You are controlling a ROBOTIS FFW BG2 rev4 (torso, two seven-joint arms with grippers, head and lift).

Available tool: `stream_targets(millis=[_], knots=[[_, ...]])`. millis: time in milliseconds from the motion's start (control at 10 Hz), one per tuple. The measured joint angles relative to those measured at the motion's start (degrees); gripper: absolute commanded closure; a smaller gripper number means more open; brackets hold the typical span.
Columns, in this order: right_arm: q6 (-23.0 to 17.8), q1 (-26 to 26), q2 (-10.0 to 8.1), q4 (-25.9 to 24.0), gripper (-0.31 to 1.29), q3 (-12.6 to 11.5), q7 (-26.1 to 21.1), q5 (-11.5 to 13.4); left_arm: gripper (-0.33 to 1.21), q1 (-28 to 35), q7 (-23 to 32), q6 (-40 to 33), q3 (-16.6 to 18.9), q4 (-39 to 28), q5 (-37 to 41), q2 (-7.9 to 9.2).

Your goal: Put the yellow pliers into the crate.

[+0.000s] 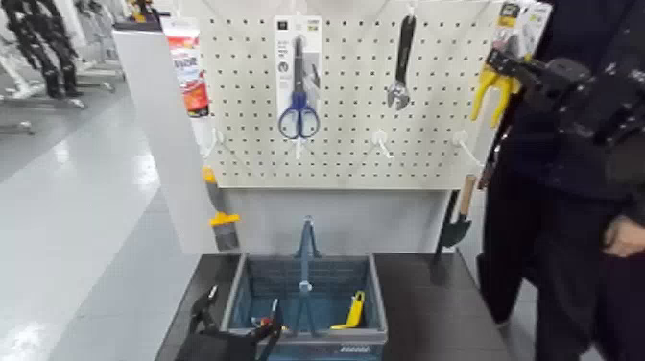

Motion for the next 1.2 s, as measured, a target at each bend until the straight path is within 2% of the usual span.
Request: stream_targets(millis=[300,600,900,1200], knots=[[1.2,3.0,0.45,-5.3,1.10,-1.8,-0.2,0.2,0.28,0.1,0.0,0.1,0.0,0.0,0.1,0.16],[1.7,4.6,1.59,-8.4,1.10,-1.6,-0.4,0.1,0.28,0.1,0.0,0.2,-0.1,-0.1,0.1,0.23],[1.9,7.4,4.60,-12.1,1.10,-1.3,-0.8,0.3,0.28,0.0,0.1,0.4,-0.2,-0.1,0.2,0.28],[1.2,10.4,8.09,-13.1,1.10,-0.4,-1.4,0.1,0.28,-0.1,0.3,0.5,-0.3,-0.1,0.2,0.33]])
